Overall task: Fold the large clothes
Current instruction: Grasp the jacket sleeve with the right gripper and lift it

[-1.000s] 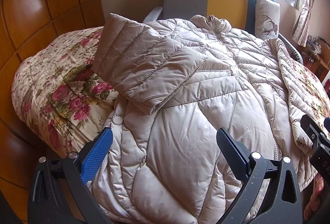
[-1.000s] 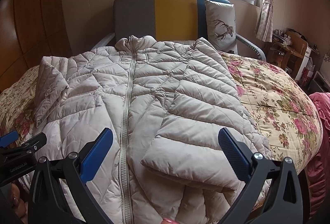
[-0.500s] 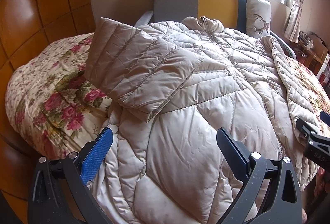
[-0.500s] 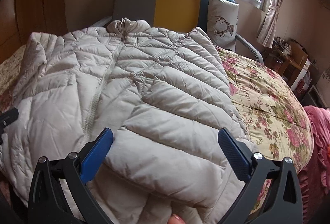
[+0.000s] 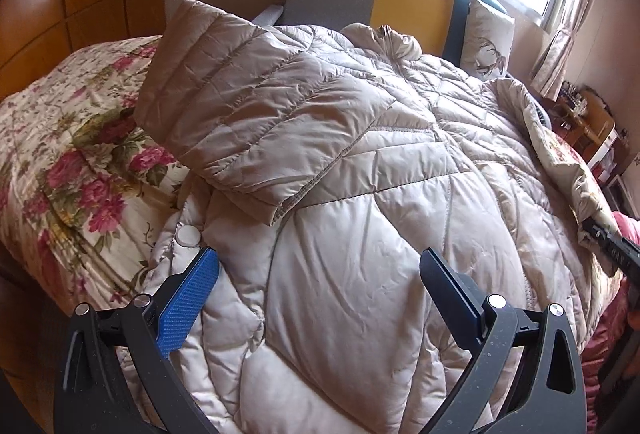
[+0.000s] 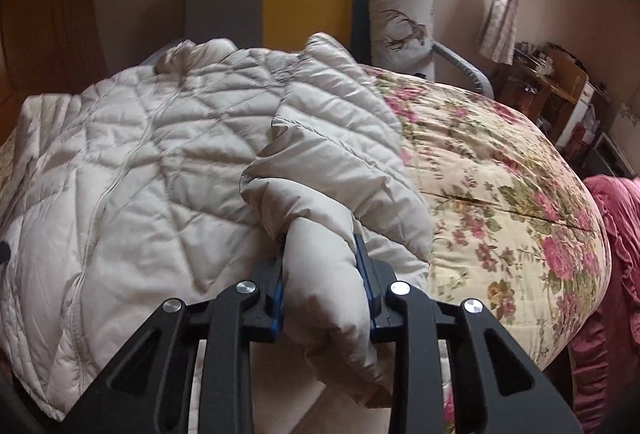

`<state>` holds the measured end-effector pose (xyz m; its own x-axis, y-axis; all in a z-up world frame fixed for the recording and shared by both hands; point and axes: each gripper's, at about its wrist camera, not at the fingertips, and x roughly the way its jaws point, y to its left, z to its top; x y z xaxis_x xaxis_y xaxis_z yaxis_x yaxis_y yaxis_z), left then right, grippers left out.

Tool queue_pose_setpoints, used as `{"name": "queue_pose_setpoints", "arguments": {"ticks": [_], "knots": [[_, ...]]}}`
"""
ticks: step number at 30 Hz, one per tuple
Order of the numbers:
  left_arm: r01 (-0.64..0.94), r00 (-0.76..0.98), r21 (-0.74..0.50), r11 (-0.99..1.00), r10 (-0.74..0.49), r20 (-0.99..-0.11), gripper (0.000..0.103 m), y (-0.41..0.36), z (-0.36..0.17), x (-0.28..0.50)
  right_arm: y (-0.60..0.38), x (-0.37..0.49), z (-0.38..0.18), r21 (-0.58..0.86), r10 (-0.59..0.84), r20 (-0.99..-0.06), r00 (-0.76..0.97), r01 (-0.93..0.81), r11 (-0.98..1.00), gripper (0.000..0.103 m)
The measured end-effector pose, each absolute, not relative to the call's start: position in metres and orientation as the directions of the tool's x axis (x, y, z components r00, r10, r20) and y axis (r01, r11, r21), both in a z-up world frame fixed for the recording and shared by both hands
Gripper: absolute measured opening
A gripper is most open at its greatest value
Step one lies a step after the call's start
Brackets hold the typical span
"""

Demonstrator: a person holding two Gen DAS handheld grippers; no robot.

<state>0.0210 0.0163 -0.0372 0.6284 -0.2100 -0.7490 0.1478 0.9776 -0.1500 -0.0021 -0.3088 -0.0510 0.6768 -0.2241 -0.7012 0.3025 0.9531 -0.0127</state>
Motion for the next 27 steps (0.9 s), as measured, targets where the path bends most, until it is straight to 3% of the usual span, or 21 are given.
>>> {"name": "queue_pose_setpoints", "arguments": {"ticks": [8,18,21,23,24,26,27], "knots": [[0.180,0.651,-0.116,0.977,-0.207,-0.731,0.099,0.011,-0.031,0.020,-0.451,-0.001,-0.033,0.175,-0.353,-0.660,0.663,0.592,0.786,0.027],[0.172,0.636,-0.168,0.971,-0.240,-0.733,0.099,0.020,-0.033,0.028,-0.558,0.029,-0.045,0.166,-0.480,-0.679,0.555,0.753,0.637,0.029],[0.181,0.656,-0.173,0.968,-0.249,-0.712,0.099,0.023,-0.030,0.027,-0.575,0.038,-0.050,0.137,-0.521,-0.690,0.503,0.797,0.589,0.047],[0.193,0.684,-0.169,0.967,-0.256,-0.683,0.099,0.025,-0.026,0.026,-0.582,0.040,-0.050,0.118,-0.560,-0.689,0.460,0.833,0.540,0.075],[0.202,0.697,-0.164,0.966,-0.259,-0.669,0.099,0.026,-0.024,0.025,-0.583,0.036,-0.046,0.123,-0.587,-0.678,0.443,0.855,0.504,0.077],[0.229,0.732,-0.141,0.963,-0.266,-0.627,0.099,0.025,-0.019,0.022,-0.575,0.021,-0.028,0.165,-0.647,-0.620,0.443,0.880,0.445,0.097],[0.235,0.745,-0.128,0.963,-0.263,-0.613,0.099,0.024,-0.016,0.022,-0.565,0.012,-0.018,0.183,-0.688,-0.573,0.445,0.888,0.422,0.099]]}}
